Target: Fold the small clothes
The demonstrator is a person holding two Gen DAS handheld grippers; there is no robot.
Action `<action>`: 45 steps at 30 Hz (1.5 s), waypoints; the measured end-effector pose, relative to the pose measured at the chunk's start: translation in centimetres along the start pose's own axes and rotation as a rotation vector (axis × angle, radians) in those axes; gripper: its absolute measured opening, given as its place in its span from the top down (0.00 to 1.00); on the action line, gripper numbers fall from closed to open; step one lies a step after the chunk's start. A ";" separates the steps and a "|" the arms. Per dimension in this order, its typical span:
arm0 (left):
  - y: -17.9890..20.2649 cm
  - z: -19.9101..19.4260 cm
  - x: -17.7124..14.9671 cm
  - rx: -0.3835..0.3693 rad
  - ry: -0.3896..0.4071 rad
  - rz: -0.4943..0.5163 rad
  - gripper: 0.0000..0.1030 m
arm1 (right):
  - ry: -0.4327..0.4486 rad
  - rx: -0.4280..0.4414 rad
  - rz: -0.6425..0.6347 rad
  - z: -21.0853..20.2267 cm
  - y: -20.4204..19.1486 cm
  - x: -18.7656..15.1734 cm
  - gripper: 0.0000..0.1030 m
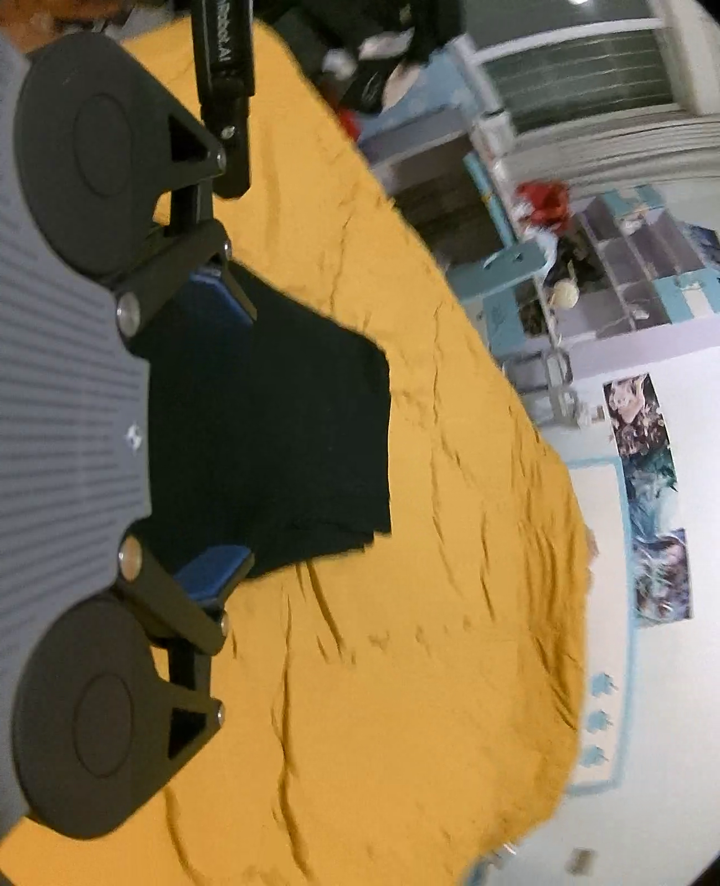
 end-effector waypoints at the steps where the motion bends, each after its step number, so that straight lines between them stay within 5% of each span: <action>1: 0.2 -0.7 -0.2 0.013 0.006 0.003 0.15 | -0.002 -0.027 -0.020 -0.7 -0.4 -0.2 0.21; 23: -0.1 -5.2 -1.6 0.213 0.041 0.109 0.15 | -0.027 -0.157 -0.002 -7.6 -4.5 -2.9 0.20; 45: -0.3 -4.6 -2.5 0.240 -0.011 0.132 0.26 | -0.081 -0.197 -0.024 -6.7 -4.9 -3.5 0.21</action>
Point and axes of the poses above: each gripper's, at about its wrist camera, not at the fingertips, and z roughly the way its jaws point, y to its right, x to its top, the point moved 9 cm from there along z, roughly the way its jaws point, and after that the axes turned 4 degrees about x, right-handed, at the moved point
